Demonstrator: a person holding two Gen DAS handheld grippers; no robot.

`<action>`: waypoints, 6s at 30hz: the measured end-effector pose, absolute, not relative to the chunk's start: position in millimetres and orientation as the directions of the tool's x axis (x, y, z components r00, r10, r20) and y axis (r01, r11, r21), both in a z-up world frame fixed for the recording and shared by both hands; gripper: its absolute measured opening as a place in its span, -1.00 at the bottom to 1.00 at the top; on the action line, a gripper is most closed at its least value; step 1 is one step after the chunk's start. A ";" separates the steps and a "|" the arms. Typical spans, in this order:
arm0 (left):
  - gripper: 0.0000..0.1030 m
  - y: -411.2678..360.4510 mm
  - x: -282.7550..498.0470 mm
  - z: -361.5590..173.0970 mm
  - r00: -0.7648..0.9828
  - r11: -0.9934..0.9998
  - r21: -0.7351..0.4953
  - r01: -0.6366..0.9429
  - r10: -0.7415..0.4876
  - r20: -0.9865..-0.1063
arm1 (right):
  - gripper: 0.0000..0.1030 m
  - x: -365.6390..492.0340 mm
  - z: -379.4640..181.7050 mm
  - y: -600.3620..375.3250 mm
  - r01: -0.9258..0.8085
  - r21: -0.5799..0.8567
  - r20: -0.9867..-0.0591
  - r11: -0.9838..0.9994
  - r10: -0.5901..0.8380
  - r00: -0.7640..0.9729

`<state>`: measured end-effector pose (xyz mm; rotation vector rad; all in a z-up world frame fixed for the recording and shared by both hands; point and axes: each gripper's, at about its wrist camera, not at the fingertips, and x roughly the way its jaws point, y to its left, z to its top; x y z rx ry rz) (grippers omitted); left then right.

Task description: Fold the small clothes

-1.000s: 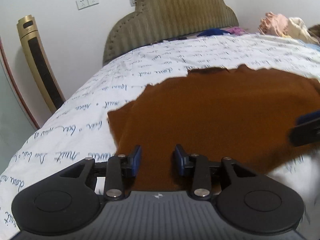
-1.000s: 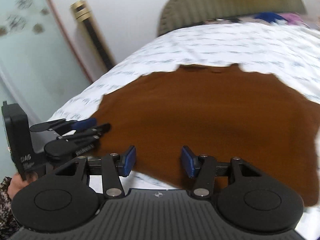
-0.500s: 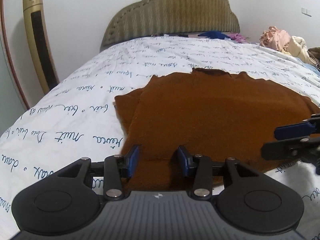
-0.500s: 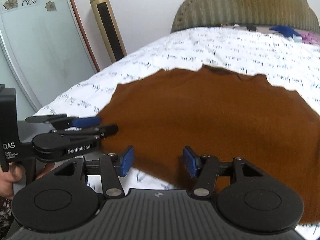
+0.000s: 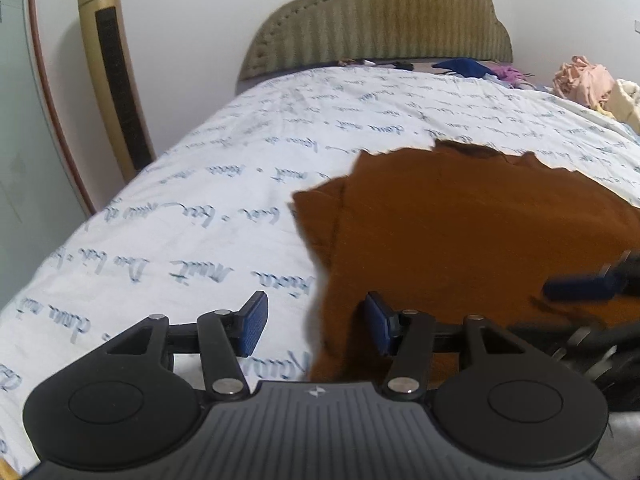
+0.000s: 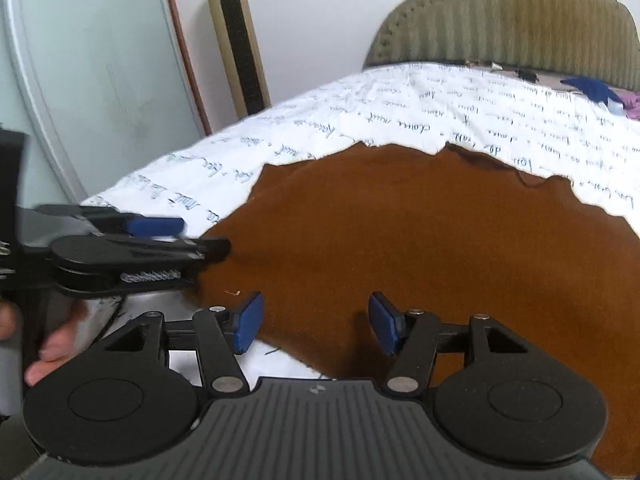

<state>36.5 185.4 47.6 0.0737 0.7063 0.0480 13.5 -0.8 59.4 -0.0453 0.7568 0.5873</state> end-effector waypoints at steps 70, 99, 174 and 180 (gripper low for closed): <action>0.25 208.8 263.6 36.3 0.432 0.908 -0.411 0.079 -0.402 -0.807 | 0.24 -18.6 34.7 122.2 -0.573 -0.177 -0.622 0.800 0.360 0.695; -0.79 147.6 254.1 104.8 0.507 0.883 -0.469 0.000 -0.405 -0.761 | -0.74 -27.9 84.8 20.7 -0.480 -0.006 -0.423 0.877 0.433 0.796; 0.03 -91.0 53.8 81.3 0.540 0.847 -0.305 0.435 -0.516 -0.664 | -0.73 118.5 87.2 -287.0 -0.303 0.542 -0.520 0.784 0.596 0.612; 0.03 -72.8 59.2 81.7 0.606 0.900 -0.215 0.379 -0.417 -0.677 | -0.75 137.8 18.1 -308.1 -0.152 0.579 -0.616 0.801 0.552 0.563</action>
